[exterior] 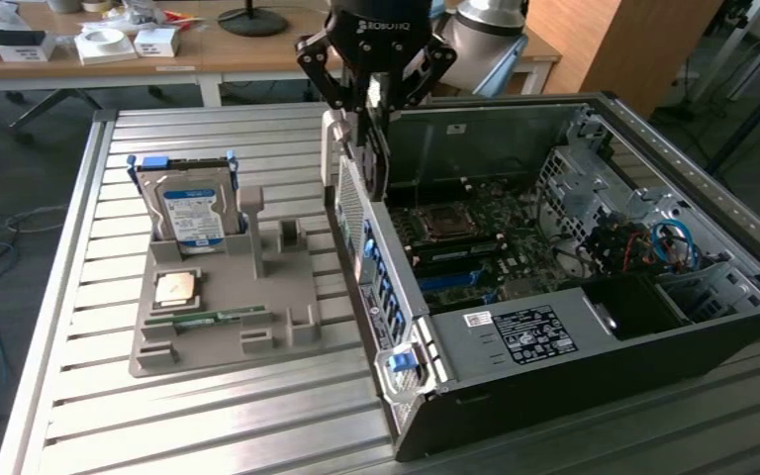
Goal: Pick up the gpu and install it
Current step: 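Pick up the gpu and move the gpu toward the slot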
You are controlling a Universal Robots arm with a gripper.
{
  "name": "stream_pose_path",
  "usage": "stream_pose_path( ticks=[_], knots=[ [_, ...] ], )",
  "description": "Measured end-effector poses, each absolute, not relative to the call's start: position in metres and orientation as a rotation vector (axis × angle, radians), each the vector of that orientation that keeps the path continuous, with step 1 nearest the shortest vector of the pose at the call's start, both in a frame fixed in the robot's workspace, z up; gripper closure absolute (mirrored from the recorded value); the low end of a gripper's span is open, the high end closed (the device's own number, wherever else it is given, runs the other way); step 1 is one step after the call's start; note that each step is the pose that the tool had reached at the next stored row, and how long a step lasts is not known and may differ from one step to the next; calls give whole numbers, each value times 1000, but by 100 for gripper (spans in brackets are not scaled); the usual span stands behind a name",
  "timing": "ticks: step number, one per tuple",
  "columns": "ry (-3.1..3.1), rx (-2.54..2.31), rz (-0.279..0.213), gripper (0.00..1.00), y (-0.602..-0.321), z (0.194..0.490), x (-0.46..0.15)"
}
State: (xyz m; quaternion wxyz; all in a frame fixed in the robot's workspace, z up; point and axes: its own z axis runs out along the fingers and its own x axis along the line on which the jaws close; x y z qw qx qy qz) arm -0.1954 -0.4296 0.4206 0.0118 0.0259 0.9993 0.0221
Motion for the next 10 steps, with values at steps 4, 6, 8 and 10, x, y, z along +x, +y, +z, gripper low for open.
stream_pose_path(
  ticks=[4, 6, 8, 10],
  knots=[
    [3116, 81, 70, 74, -430, 421, -184],
    [3116, 81, 70, 74, -430, 421, -178],
    [3116, 81, 71, 74, -430, 421, -171],
    [3116, 81, 72, 74, -430, 421, -165]
  ],
)
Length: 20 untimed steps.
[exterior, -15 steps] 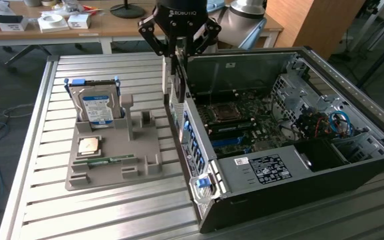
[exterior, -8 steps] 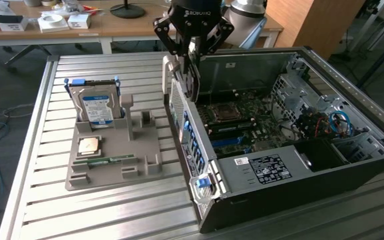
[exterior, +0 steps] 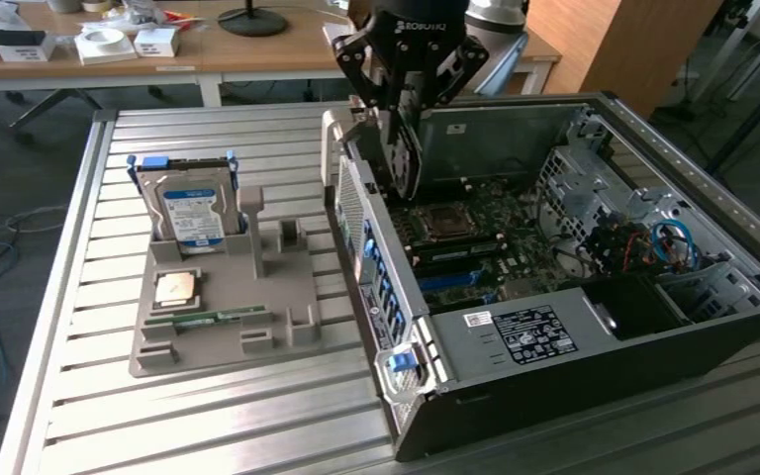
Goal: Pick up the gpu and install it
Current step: 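Pick up the gpu and move the gpu toward the slot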
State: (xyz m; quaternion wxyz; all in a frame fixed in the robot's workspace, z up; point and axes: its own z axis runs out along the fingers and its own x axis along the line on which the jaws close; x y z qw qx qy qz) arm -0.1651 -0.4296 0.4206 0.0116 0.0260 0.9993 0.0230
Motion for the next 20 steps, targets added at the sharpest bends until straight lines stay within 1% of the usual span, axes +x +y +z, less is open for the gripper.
stream_pose_path(
  ticks=[20],
  knots=[
    [3117, 81, 85, 74, -430, 421, -94]
  ],
)
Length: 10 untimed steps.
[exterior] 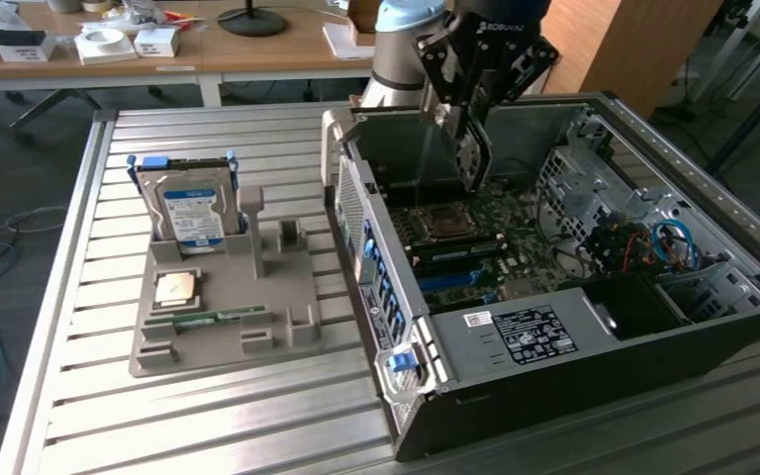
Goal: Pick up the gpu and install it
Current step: 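Pick up the gpu and move the gpu toward the slot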
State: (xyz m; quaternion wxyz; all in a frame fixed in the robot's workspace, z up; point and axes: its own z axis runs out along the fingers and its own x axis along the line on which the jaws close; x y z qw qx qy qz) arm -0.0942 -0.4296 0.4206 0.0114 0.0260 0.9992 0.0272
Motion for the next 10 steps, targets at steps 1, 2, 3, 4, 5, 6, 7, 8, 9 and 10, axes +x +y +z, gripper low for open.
stream_pose_path(
  ticks=[1, 2, 3, 4, 5, 6, 7, 8, 9, 10],
  knots=[
    [3117, 81, 85, 74, -430, 421, -91],
    [3117, 81, 86, 74, -430, 421, -87],
    [3117, 81, 87, 74, -430, 421, -83],
    [3117, 81, 88, 74, -430, 421, -80],
    [3117, 81, 89, 74, -430, 421, -76],
    [3117, 81, 90, 74, -430, 421, -73],
    [3116, 81, 90, 74, -430, 421, -69],
    [3116, 81, 91, 74, -430, 421, -66],
    [3116, 81, 92, 74, -430, 421, -62],
    [3116, 81, 93, 74, -430, 421, -59]
  ],
)
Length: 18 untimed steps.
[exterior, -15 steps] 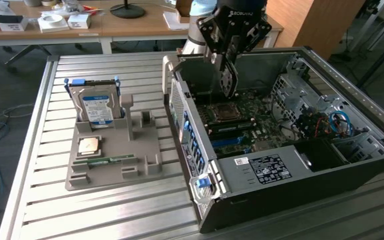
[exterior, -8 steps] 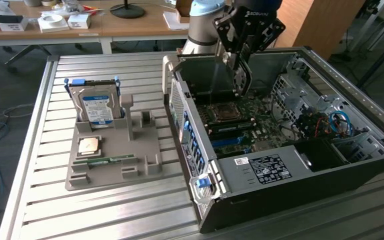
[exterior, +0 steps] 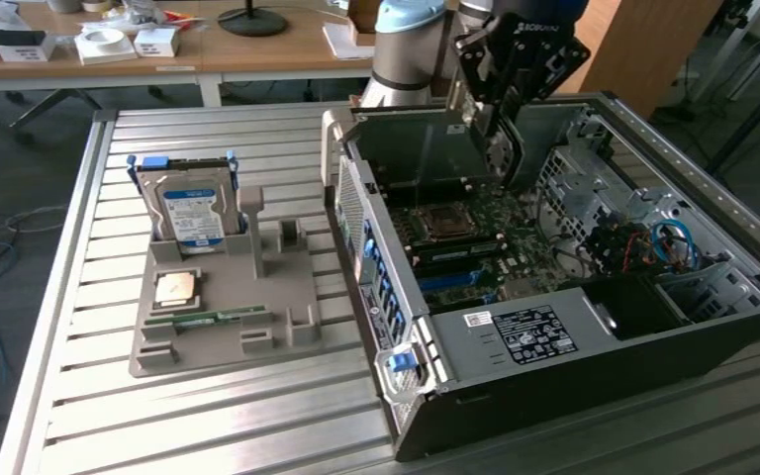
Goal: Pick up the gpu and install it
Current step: 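Pick up the gpu and move the gpu toward the slot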
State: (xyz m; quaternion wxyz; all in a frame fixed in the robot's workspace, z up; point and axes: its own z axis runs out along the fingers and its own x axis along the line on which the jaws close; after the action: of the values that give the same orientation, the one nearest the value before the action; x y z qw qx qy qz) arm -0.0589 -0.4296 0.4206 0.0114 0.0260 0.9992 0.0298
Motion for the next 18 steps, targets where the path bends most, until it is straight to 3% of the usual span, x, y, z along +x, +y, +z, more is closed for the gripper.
stream_pose_path(
  ticks=[18],
  knots=[
    [3116, 81, 104, 74, -430, 421, 7]
  ],
)
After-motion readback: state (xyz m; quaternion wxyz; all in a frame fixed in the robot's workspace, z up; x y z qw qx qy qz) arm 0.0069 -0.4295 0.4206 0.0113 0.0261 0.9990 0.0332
